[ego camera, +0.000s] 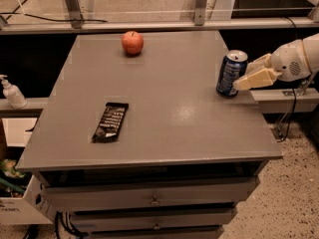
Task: Pick pepsi can
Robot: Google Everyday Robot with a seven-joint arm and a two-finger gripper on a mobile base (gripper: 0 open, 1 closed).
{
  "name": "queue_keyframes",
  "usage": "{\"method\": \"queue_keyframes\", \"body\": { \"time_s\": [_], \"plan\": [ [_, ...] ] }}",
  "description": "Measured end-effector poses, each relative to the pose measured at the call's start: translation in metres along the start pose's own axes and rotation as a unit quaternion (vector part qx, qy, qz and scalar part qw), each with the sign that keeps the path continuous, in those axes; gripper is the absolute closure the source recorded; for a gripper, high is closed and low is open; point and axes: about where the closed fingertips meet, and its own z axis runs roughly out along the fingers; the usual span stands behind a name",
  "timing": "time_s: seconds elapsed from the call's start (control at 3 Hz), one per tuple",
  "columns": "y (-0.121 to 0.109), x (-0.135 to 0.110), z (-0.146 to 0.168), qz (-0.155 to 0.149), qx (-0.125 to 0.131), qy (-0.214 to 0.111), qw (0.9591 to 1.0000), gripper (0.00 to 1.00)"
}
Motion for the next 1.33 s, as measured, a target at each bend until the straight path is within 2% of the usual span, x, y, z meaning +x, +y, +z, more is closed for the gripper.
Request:
{"method": "queue_keyframes", "body": {
  "time_s": [0.33,0.67,1.33],
  "plan": [
    [0.017,0.008,0.000,0.009,-0.021,0.008,0.9997,0.70],
    [0.028,0.015,0.000,0.013,-0.039,0.016,0.9990,0.67],
    [0.037,0.018,0.001,0.009,-0.060,0.023,0.9979,0.21]
  ]
}}
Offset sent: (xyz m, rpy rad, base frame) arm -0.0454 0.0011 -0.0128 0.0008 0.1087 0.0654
